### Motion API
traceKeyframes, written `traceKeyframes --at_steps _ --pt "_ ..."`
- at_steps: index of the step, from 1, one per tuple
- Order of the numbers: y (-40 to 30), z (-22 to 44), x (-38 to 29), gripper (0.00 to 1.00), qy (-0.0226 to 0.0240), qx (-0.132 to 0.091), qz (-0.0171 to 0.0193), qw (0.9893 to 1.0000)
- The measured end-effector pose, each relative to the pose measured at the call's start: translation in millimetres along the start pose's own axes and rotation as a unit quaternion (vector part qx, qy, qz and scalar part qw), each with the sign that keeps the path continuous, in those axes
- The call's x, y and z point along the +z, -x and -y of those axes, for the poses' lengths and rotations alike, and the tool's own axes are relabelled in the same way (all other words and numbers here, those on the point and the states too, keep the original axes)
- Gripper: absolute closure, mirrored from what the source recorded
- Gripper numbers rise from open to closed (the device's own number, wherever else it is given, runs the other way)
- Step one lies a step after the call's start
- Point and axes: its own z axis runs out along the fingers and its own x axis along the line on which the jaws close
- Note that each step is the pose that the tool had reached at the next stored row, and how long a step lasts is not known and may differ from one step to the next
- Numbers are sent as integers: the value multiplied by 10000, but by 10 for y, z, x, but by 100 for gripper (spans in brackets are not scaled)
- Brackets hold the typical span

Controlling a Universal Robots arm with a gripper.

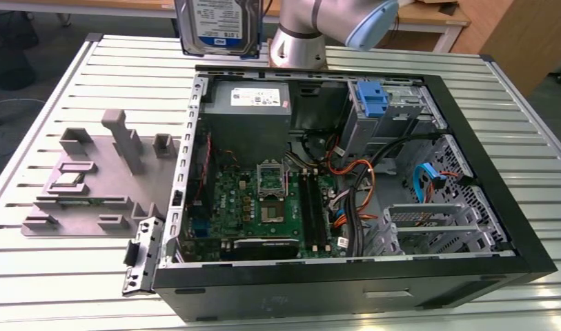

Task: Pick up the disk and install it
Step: 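Pick up the disk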

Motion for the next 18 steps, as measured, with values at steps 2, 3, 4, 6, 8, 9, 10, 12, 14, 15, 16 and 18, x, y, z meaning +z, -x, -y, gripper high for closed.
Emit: traceKeyframes --at_steps 2,3,4,6,8,9,10,12,14,15,16,18 --pt "0 5 0 65 0 0 0 10000" --pt "0 7 0 65 0 0 0 10000" --pt "0 11 0 65 0 0 1 10000" --pt "1 17 -1 65 0 0 0 10000" --pt "1 23 -1 65 0 0 0 10000" --pt "1 26 -1 65 0 0 0 10000" --pt "1 29 -1 65 0 0 0 10000" --pt "1 37 -2 65 0 0 0 10000" --pt "2 44 -3 65 0 0 0 10000" --pt "2 46 -3 65 0 0 0 10000" --pt "2 49 -3 65 0 0 0 10000" --pt "2 54 -3 65 0 0 0 10000"
